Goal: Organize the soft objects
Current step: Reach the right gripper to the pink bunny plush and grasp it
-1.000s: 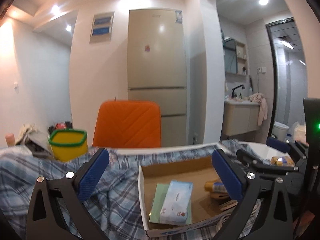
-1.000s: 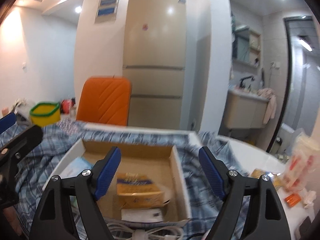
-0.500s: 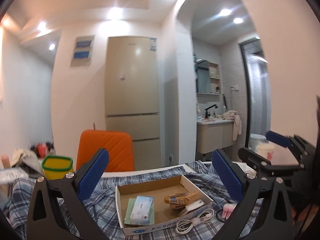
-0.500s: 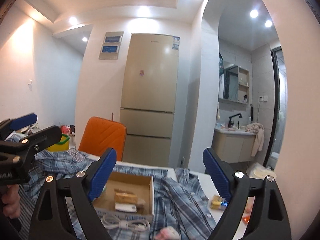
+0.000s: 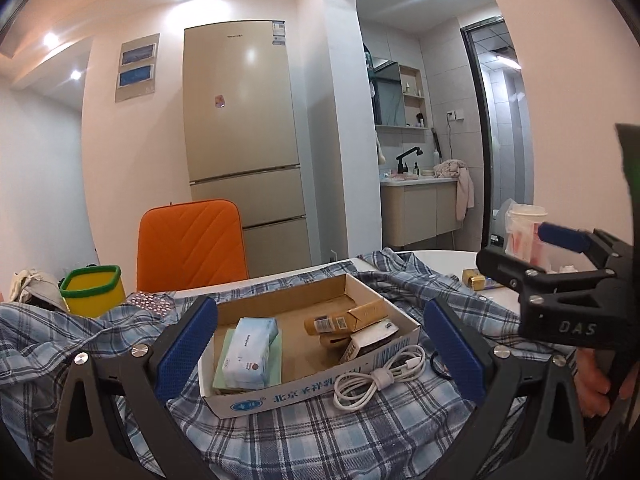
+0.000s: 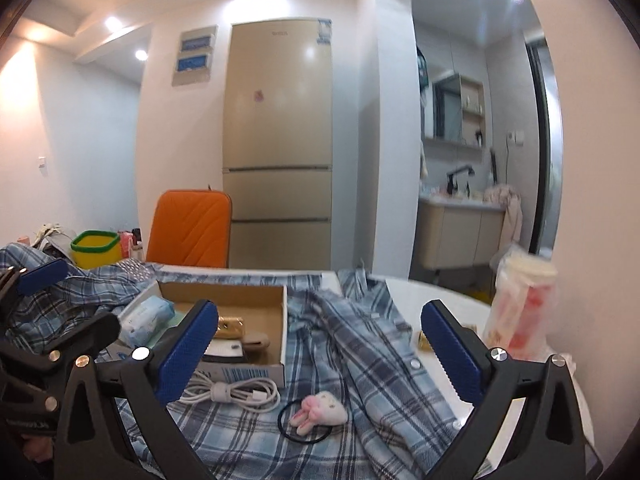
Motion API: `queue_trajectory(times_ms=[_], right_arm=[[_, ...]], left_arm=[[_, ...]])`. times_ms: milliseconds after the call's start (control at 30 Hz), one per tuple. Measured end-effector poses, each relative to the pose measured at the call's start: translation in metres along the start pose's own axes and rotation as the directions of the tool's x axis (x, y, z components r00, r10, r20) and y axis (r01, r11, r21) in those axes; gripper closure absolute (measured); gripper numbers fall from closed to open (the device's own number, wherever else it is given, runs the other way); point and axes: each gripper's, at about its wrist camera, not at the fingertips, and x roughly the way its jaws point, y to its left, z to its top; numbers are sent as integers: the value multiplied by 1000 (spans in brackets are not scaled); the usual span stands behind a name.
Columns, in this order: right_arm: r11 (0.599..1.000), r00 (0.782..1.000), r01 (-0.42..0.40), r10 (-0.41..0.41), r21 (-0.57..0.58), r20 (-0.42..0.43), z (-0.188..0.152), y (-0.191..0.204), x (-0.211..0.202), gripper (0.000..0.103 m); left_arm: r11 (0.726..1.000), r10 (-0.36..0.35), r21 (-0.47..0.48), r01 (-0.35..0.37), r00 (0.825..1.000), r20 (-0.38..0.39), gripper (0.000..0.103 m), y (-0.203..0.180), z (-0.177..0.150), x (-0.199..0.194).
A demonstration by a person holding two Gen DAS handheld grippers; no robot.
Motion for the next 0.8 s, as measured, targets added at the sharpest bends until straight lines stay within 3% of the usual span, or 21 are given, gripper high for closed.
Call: queue_trajectory(times_ms=[67, 200, 300, 400, 467, 600, 733, 800], right_arm=[[999, 997, -29, 31, 31, -68, -2, -6, 11, 1], [991, 981, -76, 94, 108, -172, -4, -20, 29, 18], [982, 949, -129, 163, 140, -269, -7, -26, 46, 36], [985, 912, -122, 161, 124, -377, -16, -25, 64, 50], [985, 891, -122, 162, 121, -423, -24, -23, 73, 51], [992, 868, -88, 119, 86, -483, -33, -18, 86, 51], [999, 824, -47, 52, 23, -564, -45, -9, 99, 51], [998, 813, -55, 35, -16, -581, -48, -1, 101, 51]], left_arm=[[1000, 1, -4, -1, 1000, -4, 1, 1, -3, 0], [1000, 2, -14, -2, 1000, -26, 1, 2, -5, 4], [1000, -3, -26, 1, 998, -65, 1, 5, -6, 12], [999, -19, -36, 15, 994, -105, 4, 7, -8, 20], [999, -26, -37, 22, 992, -122, 10, 6, -8, 23], [999, -31, -36, 26, 991, -132, 10, 5, -10, 25], [999, -30, -30, 26, 990, -140, 10, 5, -10, 26], [999, -30, -32, 25, 989, -142, 10, 6, -10, 27]])
